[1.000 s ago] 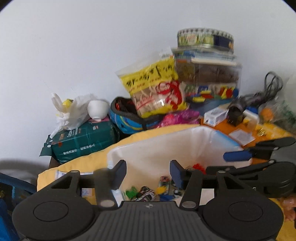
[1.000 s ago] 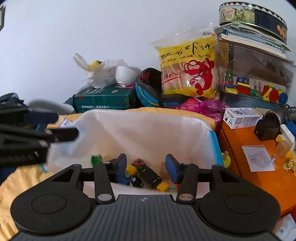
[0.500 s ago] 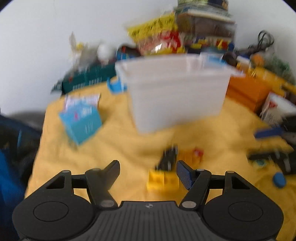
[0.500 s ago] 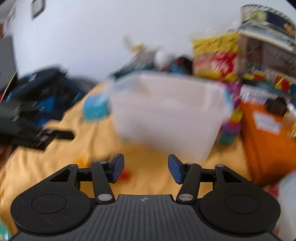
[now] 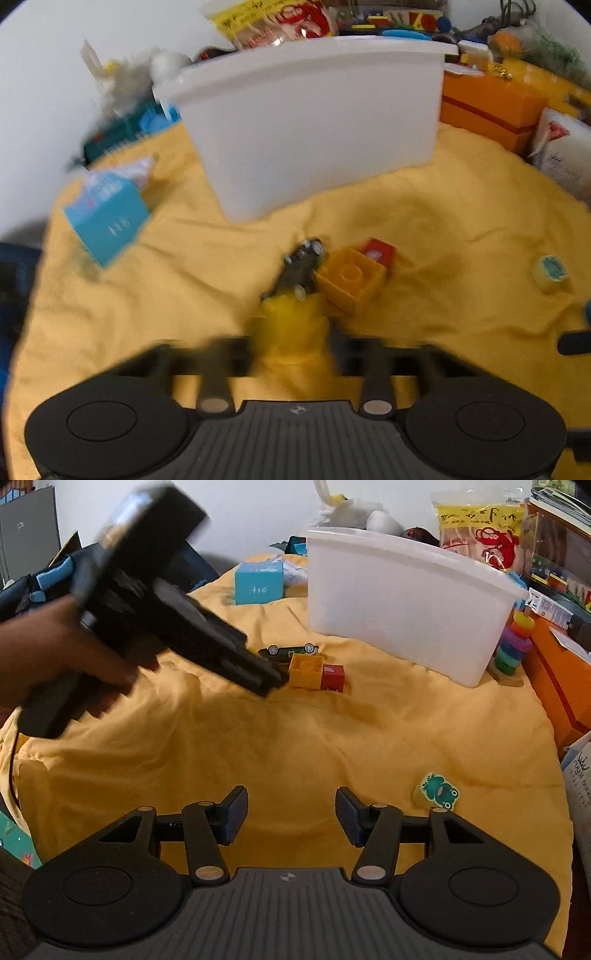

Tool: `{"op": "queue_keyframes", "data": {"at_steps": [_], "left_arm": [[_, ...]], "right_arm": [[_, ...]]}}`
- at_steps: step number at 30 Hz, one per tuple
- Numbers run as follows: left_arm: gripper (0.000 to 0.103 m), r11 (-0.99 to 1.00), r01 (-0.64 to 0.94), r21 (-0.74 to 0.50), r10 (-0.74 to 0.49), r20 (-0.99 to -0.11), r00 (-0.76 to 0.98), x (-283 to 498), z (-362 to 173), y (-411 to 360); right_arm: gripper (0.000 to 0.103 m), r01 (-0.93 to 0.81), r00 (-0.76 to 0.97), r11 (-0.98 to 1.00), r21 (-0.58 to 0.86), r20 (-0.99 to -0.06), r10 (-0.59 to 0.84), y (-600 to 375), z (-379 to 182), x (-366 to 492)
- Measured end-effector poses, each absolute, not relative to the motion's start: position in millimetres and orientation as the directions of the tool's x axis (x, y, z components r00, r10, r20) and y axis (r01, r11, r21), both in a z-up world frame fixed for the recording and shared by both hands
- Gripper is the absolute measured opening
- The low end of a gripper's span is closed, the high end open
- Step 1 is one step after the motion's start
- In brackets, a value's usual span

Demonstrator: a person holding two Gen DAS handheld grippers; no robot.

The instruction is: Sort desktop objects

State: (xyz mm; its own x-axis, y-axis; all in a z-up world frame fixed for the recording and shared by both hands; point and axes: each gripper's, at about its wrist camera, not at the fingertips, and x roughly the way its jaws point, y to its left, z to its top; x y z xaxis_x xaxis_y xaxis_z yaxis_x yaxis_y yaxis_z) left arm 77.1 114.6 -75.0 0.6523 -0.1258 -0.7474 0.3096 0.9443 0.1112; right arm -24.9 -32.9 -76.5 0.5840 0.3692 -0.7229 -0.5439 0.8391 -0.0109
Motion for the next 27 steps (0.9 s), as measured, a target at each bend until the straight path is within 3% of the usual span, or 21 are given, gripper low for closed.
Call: {"op": "queue_keyframes", "data": {"at_steps": [5, 9, 11, 16, 18, 19, 27], "left_arm": [[0.025, 0.933, 0.356, -0.048, -0.274, -0.738, 0.617, 45.8, -65.7, 134.1], [0.025, 0.864, 0.473, -0.175, -0.453, -0.681, 0.575, 23.1, -63.9, 117.7], [0.025, 0.837, 0.52, -0.173, -0.485, -0.675, 0.556, 18.2, -67.9, 102.6], [0.03, 0.809, 0.583, -0.077, -0.461, -0.699, 0.547, 4.6, -81.6, 86.5], [0.044, 0.818, 0.571, -0.072, -0.45, -0.697, 0.557, -0.1, -78.4, 91.8], [0.047, 0.827, 0.559, -0.061, -0.437, -0.696, 0.57, -3.7, -76.0, 95.2], [0.049, 0.893, 0.444, -0.067, -0.357, -0.706, 0.612, -11.9, -69.6, 130.3]], "right_arm": [[0.059, -0.511, 0.609, 0.859, -0.028, -0.717, 0.339, -43.6, -77.4, -26.8], [0.071, -0.469, 0.623, 0.883, 0.01, -0.706, 0.338, -56.2, -79.3, -24.2], [0.076, -0.452, 0.612, 0.891, 0.04, -0.712, 0.342, -59.4, -85.0, -20.0], [0.084, -0.462, 0.599, 0.886, 0.031, -0.726, 0.338, -56.5, -97.7, -15.6], [0.096, -0.481, 0.593, 0.876, 0.029, -0.725, 0.349, -54.5, -99.4, -17.0], [0.099, -0.49, 0.588, 0.872, 0.024, -0.73, 0.35, -52.5, -100.1, -17.3], [0.102, -0.499, 0.581, 0.867, 0.014, -0.737, 0.346, -49.9, -102.3, -19.1]]}}
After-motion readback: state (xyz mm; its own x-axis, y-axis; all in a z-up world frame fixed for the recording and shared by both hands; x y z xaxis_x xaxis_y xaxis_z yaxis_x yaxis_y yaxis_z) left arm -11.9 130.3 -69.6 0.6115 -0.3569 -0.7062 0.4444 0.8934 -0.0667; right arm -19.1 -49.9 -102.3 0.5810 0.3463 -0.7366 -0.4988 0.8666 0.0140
